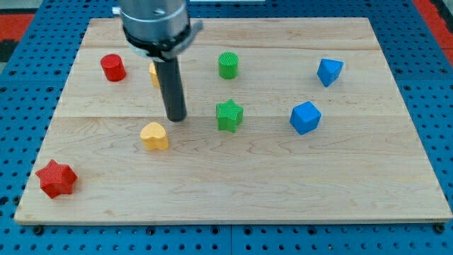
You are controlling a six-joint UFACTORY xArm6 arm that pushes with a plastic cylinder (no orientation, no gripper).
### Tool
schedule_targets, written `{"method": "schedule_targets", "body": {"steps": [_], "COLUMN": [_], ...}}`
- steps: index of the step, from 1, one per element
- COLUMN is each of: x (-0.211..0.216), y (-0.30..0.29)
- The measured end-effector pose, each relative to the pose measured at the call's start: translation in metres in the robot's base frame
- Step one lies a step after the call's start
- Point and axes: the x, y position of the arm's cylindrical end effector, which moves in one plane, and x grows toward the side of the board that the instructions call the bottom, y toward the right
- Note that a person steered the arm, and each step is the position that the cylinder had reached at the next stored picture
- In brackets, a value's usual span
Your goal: Push the yellow heart closer to the red star
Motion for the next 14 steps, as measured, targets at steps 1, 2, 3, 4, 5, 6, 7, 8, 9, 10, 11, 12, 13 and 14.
{"method": "schedule_targets", "body": {"steps": [1, 2, 3, 4, 5, 6, 7, 8, 9, 10, 11, 12, 13, 14], "x": [0.048, 0.075, 0.057, 0.019, -0.012, 0.013, 0.065, 0.043, 0.006, -0.005, -0.003, 0.029, 0.066, 0.064], "y": [-0.002, -0.015, 0.002, 0.005, -0.022, -0.07, -0.091, -0.096, -0.08, -0.042, -0.009, -0.011, -0.041, -0.04]}}
